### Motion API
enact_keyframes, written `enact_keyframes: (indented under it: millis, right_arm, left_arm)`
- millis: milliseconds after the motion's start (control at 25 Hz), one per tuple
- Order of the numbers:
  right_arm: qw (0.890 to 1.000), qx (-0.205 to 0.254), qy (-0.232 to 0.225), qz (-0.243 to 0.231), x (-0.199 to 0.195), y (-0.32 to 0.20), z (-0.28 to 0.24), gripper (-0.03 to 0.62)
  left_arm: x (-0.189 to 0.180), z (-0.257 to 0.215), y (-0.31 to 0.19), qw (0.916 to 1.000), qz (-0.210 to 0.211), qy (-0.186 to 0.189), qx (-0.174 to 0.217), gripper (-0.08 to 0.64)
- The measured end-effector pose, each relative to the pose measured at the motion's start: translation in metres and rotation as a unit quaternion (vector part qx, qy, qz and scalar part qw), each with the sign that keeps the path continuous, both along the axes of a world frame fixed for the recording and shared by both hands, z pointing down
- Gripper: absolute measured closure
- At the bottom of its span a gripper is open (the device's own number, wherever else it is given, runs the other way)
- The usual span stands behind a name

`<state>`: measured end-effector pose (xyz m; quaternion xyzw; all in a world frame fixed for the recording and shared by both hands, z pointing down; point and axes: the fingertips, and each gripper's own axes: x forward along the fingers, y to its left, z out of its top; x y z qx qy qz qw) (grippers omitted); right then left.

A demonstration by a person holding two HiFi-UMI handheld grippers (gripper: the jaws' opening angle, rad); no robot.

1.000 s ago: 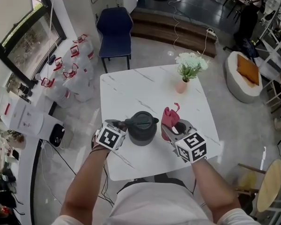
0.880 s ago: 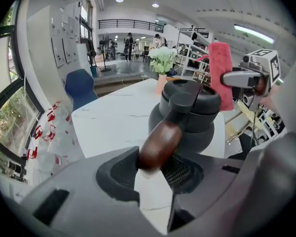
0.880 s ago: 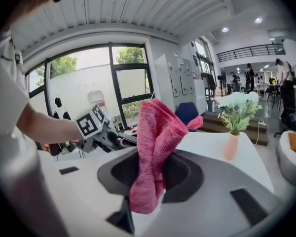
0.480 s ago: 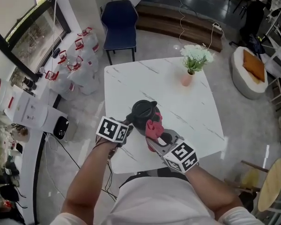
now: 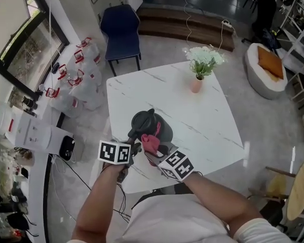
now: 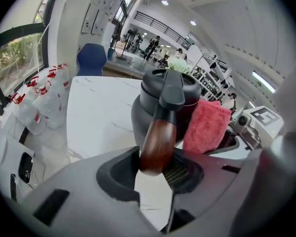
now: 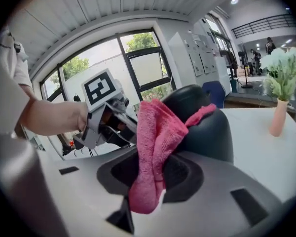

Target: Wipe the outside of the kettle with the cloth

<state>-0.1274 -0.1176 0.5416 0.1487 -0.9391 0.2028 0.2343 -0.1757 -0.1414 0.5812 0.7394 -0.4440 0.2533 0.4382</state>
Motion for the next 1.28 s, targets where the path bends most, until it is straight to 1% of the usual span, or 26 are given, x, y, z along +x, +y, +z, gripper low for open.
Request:
enact_keyframes:
  millis: [120, 560, 760, 920, 1040, 1120, 1160, 1240, 1280]
  right_arm:
    - [1.0, -0.011, 0.02, 0.006, 0.014, 0.0, 0.02, 0.474]
    - [0.994, -0.057, 0.067, 0.065, 0.072, -0.018, 0.085, 0.472]
    - [0.989, -0.095, 0.065, 0.095, 0.089, -0.028, 0.1, 0.472]
    - [0.982, -0.133, 0.068, 0.115, 0.103, -0.03, 0.108, 0.472]
    - [0.98, -0.135, 0.075, 0.122, 0.116, -0.038, 0.103, 0.472]
    - [0.98, -0.132, 0.066, 0.13, 0.126, -0.043, 0.092, 0.472]
    - [0.98, -0.132, 0.055, 0.138, 0.13, -0.046, 0.084, 0.471]
    - [0.978, -0.134, 0.016, 0.157, 0.133, -0.054, 0.059, 0.471]
    - [0.977, -0.136, -0.012, 0.165, 0.131, -0.058, 0.043, 0.471]
  left_arm:
    - [0.001, 0.0, 0.0, 1.0, -0.003, 0.005, -0.001, 0.431]
    - [-0.005, 0.003, 0.002, 0.9994, -0.021, 0.024, -0.01, 0.431]
    - [-0.006, 0.006, 0.001, 0.9994, -0.02, 0.028, -0.005, 0.431]
    - [-0.008, 0.008, 0.006, 0.9993, -0.022, 0.03, -0.004, 0.431]
    - [-0.01, 0.008, 0.003, 0.9993, -0.02, 0.031, 0.006, 0.431]
    - [-0.011, 0.009, 0.004, 0.9995, -0.016, 0.027, 0.012, 0.431]
    - [-0.011, 0.009, 0.005, 0.9995, -0.013, 0.023, 0.015, 0.431]
    - [-0.011, 0.01, 0.006, 0.9996, -0.007, 0.018, 0.019, 0.431]
    - [-0.01, 0.01, 0.006, 0.9996, -0.004, 0.016, 0.021, 0.431]
